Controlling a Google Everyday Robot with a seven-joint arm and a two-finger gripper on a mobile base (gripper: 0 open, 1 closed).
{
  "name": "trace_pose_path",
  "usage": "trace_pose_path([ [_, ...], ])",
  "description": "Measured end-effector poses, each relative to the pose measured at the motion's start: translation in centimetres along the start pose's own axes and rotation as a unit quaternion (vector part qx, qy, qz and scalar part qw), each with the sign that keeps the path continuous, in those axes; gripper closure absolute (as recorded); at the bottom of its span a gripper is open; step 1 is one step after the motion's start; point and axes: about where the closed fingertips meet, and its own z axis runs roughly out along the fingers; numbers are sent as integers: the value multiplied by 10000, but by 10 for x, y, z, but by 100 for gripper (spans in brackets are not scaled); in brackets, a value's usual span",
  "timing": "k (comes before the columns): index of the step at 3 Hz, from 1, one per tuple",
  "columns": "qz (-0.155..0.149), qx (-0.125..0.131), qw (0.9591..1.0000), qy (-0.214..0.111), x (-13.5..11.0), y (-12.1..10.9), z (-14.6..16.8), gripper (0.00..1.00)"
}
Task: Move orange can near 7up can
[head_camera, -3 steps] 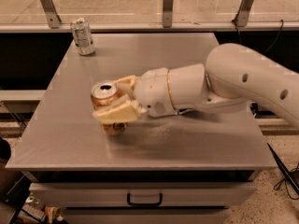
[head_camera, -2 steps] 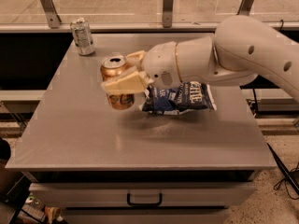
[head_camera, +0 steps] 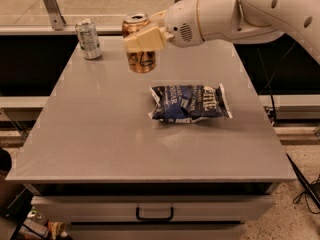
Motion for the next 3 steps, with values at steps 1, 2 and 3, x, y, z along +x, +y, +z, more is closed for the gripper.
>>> trace_pose_path([
  [1,-16,426,9989,-199,-8,-35,4,100],
  [2,-128,829,9946,-608,-8,-65,30,100],
  [3,-316,1155,9901,-737,-14,-87,64,100],
])
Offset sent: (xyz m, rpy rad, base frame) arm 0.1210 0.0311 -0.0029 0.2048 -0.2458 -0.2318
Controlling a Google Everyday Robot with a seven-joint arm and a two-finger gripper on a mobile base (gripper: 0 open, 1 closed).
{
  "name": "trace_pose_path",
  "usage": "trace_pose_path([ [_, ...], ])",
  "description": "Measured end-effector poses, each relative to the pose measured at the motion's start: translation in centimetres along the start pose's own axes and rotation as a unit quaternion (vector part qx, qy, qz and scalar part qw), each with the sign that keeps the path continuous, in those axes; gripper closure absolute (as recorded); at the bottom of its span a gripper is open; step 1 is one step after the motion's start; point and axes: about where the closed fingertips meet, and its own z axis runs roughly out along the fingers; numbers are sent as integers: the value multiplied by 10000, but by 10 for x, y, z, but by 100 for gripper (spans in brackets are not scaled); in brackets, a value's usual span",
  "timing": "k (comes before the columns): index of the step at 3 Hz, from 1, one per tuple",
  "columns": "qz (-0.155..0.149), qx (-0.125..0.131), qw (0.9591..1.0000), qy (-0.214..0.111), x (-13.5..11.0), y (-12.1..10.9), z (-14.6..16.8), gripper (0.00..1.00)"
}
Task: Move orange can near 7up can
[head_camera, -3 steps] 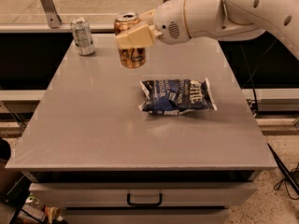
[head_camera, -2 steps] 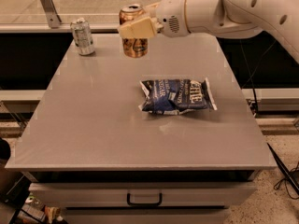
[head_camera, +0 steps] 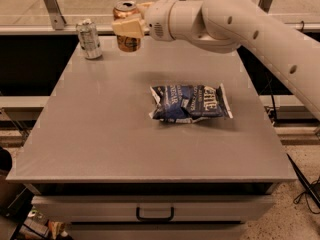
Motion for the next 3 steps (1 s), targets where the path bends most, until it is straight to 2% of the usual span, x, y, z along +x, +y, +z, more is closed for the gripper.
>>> trace_pose_path([
  [1,-236,155,9994,214,-3,-2,44,100],
  [2,-265,224,9979,538,11,-10,79,100],
  [3,-86,260,9980,566,37,-23,103,100],
])
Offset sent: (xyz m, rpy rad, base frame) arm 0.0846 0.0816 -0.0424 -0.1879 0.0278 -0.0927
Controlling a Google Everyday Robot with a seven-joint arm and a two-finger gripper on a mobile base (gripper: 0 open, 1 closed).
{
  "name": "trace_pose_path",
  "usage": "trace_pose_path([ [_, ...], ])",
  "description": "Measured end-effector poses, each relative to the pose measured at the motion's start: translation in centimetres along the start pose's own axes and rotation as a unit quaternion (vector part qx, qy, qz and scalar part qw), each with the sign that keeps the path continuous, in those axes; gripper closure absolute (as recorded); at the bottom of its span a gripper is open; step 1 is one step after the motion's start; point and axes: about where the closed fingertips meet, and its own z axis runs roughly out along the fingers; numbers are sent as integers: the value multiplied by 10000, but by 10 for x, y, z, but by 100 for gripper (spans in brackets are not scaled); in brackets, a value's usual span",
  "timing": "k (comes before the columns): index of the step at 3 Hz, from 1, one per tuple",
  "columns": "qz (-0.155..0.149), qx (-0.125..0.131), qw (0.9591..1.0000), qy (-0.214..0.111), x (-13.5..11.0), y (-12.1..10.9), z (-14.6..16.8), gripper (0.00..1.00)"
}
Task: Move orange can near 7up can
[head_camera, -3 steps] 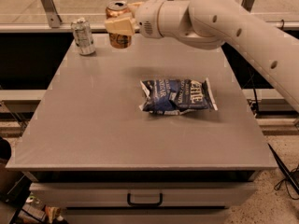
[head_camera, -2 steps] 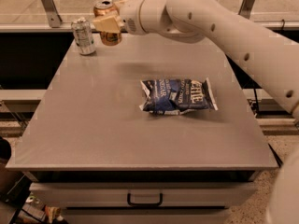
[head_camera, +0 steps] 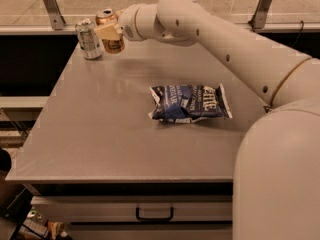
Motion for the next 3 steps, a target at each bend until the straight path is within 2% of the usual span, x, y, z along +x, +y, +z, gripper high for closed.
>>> trace_pose_path([
  [2,412,-9,9991,-111,45,-4,17,100],
  [3,405,-26,9991,-108,44,-2,18,82],
])
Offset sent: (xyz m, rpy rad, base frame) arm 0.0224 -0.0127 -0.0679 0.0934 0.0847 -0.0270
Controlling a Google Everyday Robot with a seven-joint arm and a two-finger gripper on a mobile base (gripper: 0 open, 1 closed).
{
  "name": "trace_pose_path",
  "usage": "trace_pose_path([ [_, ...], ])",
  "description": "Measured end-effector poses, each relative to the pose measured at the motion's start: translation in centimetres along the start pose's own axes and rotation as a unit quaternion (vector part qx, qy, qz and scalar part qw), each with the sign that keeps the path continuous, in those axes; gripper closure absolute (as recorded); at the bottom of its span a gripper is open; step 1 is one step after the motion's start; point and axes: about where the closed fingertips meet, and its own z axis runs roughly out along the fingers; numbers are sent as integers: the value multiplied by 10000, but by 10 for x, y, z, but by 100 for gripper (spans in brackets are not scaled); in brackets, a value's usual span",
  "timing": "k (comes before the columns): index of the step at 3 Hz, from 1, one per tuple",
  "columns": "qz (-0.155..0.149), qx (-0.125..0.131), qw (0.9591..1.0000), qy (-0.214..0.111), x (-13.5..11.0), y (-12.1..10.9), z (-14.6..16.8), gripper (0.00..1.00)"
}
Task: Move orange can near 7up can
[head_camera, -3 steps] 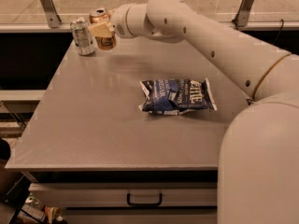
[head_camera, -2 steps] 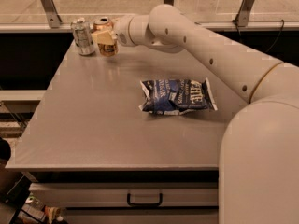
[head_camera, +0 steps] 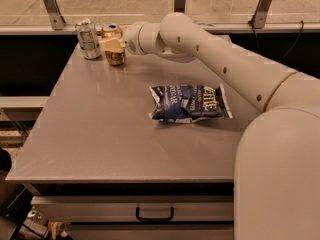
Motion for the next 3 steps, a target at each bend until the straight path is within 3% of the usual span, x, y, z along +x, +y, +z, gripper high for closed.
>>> trace_pose_path([
  [3,4,-63,10000,1,0,7,6,12],
])
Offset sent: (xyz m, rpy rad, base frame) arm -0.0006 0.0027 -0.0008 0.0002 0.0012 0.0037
